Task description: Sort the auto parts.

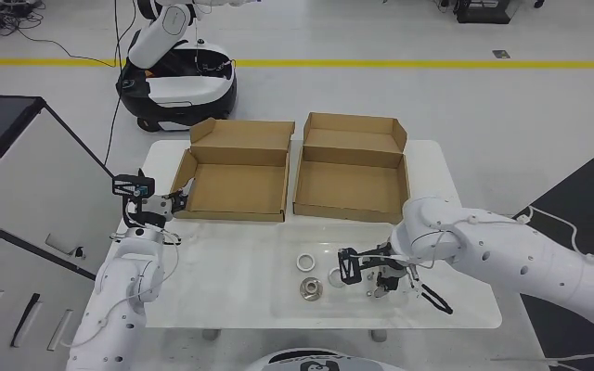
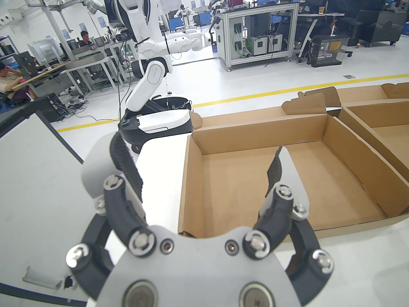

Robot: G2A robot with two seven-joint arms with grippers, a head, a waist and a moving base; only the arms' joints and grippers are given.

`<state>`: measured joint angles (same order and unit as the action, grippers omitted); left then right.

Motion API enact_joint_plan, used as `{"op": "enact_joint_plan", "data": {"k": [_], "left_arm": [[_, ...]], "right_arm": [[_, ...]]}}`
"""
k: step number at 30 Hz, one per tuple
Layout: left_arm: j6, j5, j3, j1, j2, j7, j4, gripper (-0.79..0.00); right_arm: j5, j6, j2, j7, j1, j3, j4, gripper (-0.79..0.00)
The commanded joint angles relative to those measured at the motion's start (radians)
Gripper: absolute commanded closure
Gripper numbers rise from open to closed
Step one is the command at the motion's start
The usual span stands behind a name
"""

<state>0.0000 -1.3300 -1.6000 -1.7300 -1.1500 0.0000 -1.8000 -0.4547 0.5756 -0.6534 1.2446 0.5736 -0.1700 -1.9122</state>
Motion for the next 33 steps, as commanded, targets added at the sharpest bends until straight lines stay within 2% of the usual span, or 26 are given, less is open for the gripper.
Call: {"op": "enact_joint_plan", "data": {"k": [1, 9, 11, 33], "left_arm": [[0.0, 0.0, 0.0, 0.0, 0.0, 0.0, 0.0, -0.785], [0.0, 0.0, 0.0, 0.0, 0.0, 0.0, 0.0, -0.785], [0.0, 0.0, 0.0, 0.0, 0.0, 0.0, 0.0, -0.785], [0.0, 0.0, 0.0, 0.0, 0.0, 0.0, 0.0, -0.785]], "right_arm": [[0.002, 0.001, -0.003, -0.001, -0.001, 0.0, 0.003, -0.548], [0.004, 0.001, -0.013, -0.001, -0.001, 0.0, 0.01, -0.44], [0.003, 0.002, -0.016, -0.002, -0.001, 0.0, 0.014, -0.391], [-0.016, 0.004, -0.035, -0.005, 0.005, 0.0, 0.04, -0.342]]}}
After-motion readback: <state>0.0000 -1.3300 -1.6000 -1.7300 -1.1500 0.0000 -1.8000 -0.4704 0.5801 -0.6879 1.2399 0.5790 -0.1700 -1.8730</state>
